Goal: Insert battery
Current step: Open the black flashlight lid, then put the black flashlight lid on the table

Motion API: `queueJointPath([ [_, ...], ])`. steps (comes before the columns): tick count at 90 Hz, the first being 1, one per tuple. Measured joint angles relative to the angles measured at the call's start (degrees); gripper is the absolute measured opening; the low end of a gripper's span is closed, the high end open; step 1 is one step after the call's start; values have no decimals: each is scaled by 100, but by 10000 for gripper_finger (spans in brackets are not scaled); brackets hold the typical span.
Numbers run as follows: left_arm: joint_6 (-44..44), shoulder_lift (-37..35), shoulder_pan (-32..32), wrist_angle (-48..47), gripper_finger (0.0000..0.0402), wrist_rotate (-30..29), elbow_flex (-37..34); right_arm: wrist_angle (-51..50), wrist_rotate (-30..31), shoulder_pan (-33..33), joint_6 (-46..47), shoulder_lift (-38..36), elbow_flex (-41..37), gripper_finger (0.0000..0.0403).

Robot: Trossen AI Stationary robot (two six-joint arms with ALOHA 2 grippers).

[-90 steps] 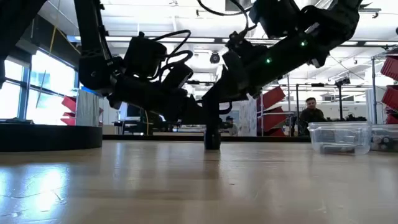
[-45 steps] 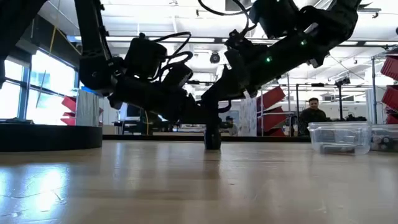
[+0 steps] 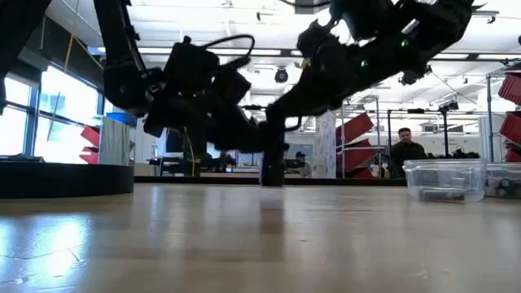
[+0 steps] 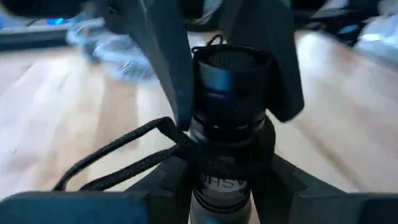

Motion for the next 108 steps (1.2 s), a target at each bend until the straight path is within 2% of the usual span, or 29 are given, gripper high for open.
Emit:
queueJointPath([
  [16,-96,-89,-136,-69,102,810,130,165,-1041,-80,-340,-62,2,81],
  [28,-27,-72,-295,-429,102,1082,380,230,-1715,-88,-470,-61,28,82],
  [42,230,-72,-438,-856,102,1345,550,-209,-2350,-95,-765,-58,275,82],
  [52,297,-57,-508,-913,102,1698,561,-835,-2383,-68,-1014,-65,481,83],
  [71,313,-65,-458,-1058,102,1494,573,-1405,-2239,-68,-1025,-64,771,97],
  [94,358,-81,-209,-1870,102,172,587,-2118,-2118,-92,-1019,-218,1027,94],
  [108,305,-89,-106,-2018,102,81,590,-2797,-1620,-222,-1012,-647,1087,93],
])
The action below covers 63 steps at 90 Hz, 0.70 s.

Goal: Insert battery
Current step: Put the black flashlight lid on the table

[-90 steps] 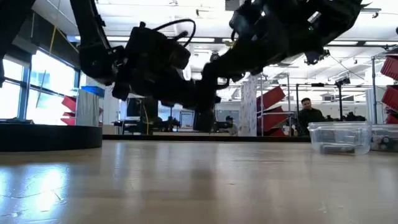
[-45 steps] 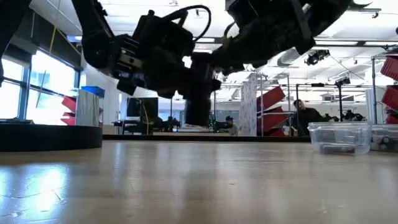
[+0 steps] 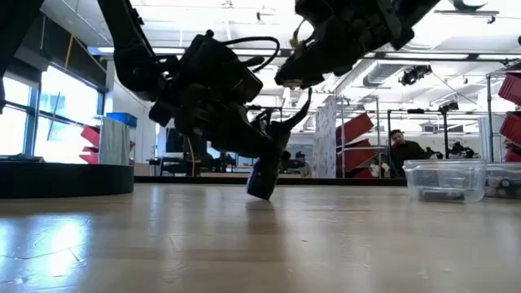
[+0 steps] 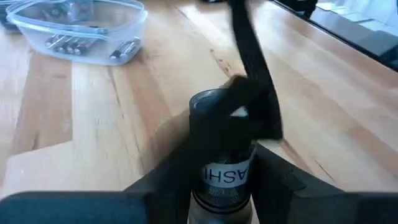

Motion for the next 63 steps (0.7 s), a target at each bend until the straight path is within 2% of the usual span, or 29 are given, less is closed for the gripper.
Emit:
queueJointPath([
  [16,-7,-7,2,-89,103,-143,4,-797,723,-204,0,-659,-14,93],
  [36,-23,0,4,-87,103,-187,0,-1835,2346,-618,83,-1267,-25,92],
  [49,-153,-26,17,-176,103,-218,-2,-872,2215,-959,341,-1126,-498,92],
  [63,-178,-307,77,-851,103,-363,-3,1046,2159,-1210,580,-547,-1401,92],
])
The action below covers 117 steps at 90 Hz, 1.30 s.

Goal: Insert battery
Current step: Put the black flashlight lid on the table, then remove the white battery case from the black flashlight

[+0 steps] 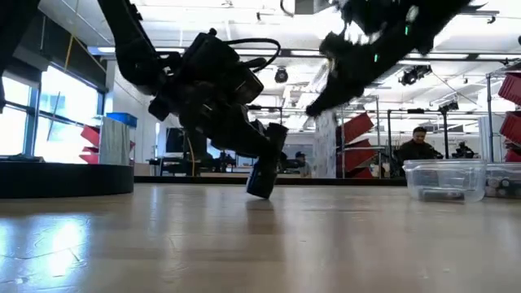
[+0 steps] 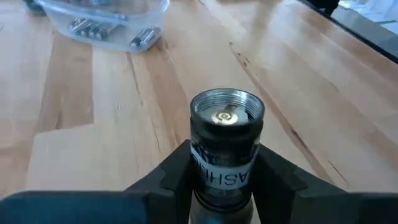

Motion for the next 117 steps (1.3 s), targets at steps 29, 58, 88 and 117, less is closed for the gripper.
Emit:
queueJointPath([
  [29,89,-430,-1,-722,107,-567,-14,2851,-394,50,677,2333,-187,92],
  [58,159,-474,-1,-851,108,-580,-12,3148,-153,54,916,3580,630,120],
  [88,181,-465,-3,-500,108,-569,-138,2279,-149,152,380,2961,628,196],
  [117,-59,-656,241,1635,108,-619,-1200,1149,330,620,167,1994,631,206],
])
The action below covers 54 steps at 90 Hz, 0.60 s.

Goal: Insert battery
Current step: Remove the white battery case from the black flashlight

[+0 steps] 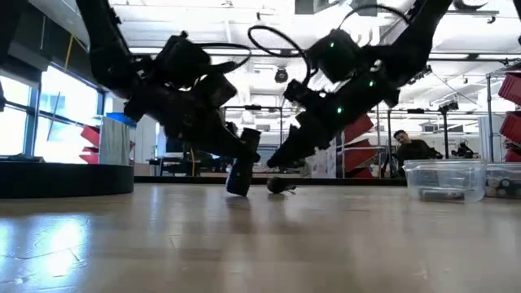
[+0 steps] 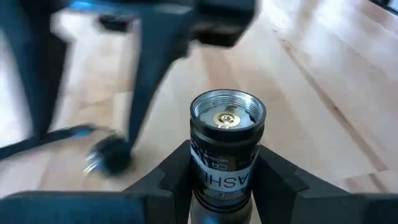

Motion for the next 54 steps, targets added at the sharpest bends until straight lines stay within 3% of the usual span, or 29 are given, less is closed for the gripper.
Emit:
queueJointPath([
  [25,-171,-107,-70,2496,108,-102,-711,-63,59,723,2,-300,0,206],
  [54,-191,-108,-164,3402,108,-296,-978,221,542,1122,398,-298,0,207],
])
